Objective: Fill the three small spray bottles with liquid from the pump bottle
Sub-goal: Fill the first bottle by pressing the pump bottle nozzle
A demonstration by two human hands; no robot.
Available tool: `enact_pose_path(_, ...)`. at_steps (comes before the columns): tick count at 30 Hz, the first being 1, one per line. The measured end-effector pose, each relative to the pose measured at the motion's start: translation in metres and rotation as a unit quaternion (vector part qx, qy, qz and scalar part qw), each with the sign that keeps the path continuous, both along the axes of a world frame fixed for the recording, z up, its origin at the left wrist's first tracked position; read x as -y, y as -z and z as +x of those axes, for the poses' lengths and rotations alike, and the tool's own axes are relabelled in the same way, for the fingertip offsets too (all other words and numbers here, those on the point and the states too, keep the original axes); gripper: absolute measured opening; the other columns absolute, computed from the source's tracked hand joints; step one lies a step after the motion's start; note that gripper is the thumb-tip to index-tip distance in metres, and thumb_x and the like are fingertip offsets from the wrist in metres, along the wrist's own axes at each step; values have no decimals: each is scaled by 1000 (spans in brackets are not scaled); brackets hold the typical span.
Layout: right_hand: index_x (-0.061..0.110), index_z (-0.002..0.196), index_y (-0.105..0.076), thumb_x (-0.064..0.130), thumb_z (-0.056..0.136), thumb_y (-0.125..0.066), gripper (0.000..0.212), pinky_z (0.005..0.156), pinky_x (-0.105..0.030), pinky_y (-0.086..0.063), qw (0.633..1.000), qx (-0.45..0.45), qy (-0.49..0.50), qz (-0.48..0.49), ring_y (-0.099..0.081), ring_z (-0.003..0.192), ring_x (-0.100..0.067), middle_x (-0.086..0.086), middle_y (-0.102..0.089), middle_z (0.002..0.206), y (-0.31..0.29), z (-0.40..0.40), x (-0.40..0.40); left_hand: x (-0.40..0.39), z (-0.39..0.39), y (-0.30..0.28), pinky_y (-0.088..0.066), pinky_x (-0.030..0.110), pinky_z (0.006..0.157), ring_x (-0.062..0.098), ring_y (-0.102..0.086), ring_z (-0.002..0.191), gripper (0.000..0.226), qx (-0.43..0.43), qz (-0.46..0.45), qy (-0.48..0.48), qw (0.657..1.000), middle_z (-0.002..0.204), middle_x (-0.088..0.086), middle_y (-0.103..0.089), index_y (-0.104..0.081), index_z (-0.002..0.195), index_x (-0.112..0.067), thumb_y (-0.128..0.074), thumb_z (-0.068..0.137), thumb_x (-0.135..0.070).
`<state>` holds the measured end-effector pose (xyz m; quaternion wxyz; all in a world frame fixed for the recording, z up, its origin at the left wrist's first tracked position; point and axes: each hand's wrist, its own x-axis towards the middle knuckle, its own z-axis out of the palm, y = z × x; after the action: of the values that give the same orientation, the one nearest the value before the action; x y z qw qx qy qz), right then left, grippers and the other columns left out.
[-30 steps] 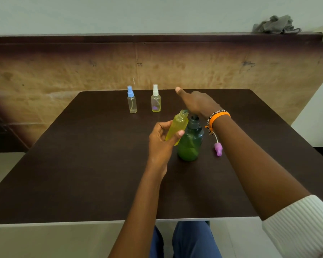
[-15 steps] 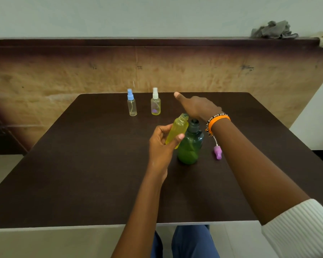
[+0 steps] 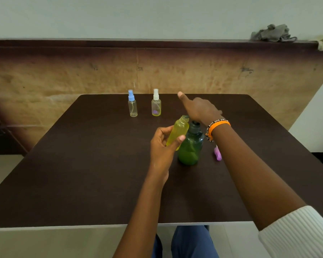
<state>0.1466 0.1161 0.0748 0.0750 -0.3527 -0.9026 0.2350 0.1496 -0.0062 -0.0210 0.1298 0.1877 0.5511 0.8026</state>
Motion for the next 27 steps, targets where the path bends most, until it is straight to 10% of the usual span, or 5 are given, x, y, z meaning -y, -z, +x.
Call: enact_pose_path(27, 7, 128, -49, 72, 88, -13, 85, 105, -57, -29, 999, -10, -23, -38, -50, 115, -35, -15, -57, 114, 4, -6, -6, -1, -1, 0, -49, 12, 65, -5, -64, 83, 24, -6, -3, -11, 1000, 97, -6, -68, -58, 95, -15, -70, 79, -1)
